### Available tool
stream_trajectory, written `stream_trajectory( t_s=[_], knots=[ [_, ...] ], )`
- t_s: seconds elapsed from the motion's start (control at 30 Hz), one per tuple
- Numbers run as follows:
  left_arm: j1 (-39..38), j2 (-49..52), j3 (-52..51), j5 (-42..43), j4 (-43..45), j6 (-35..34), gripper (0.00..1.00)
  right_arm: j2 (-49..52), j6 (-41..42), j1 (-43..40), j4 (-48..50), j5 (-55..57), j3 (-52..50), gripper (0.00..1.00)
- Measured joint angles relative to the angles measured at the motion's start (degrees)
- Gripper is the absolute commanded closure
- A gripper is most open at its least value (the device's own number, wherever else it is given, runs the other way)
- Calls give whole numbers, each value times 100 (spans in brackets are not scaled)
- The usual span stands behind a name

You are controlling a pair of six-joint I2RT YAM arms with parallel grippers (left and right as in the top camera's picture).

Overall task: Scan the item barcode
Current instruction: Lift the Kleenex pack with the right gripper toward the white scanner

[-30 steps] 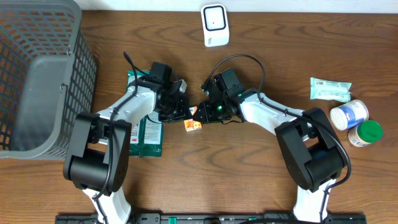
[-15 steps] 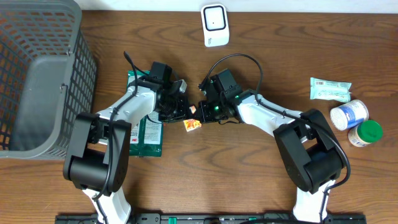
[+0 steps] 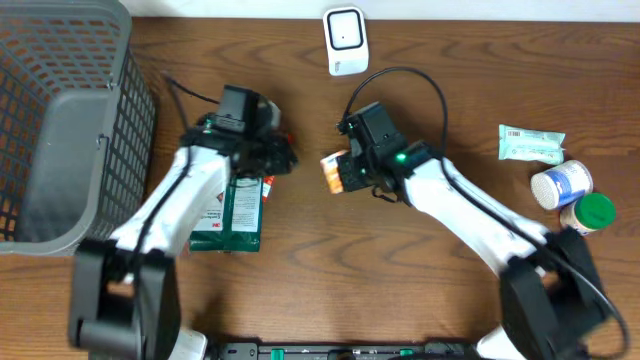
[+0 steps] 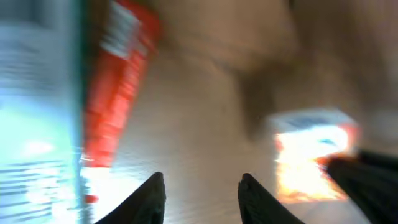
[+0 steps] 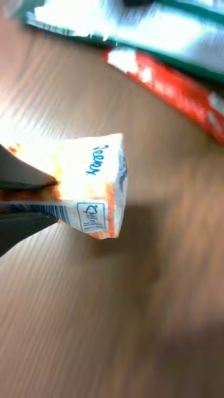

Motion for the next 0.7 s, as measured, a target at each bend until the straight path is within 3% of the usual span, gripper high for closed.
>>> stream_trajectory(
  t_s=[0.17, 0.33, 0.7],
  knots=[
    [407, -409, 0, -647, 0, -278, 58, -588, -173, 278, -872, 1928, 4, 99],
    [796, -415, 0, -909, -35, -389, 57, -562, -238, 761, -1676, 3974, 4, 99],
    [922, -415, 0, -977, -72, -404, 57, 457, -229, 1530, -1646, 5134, 7, 99]
  ],
)
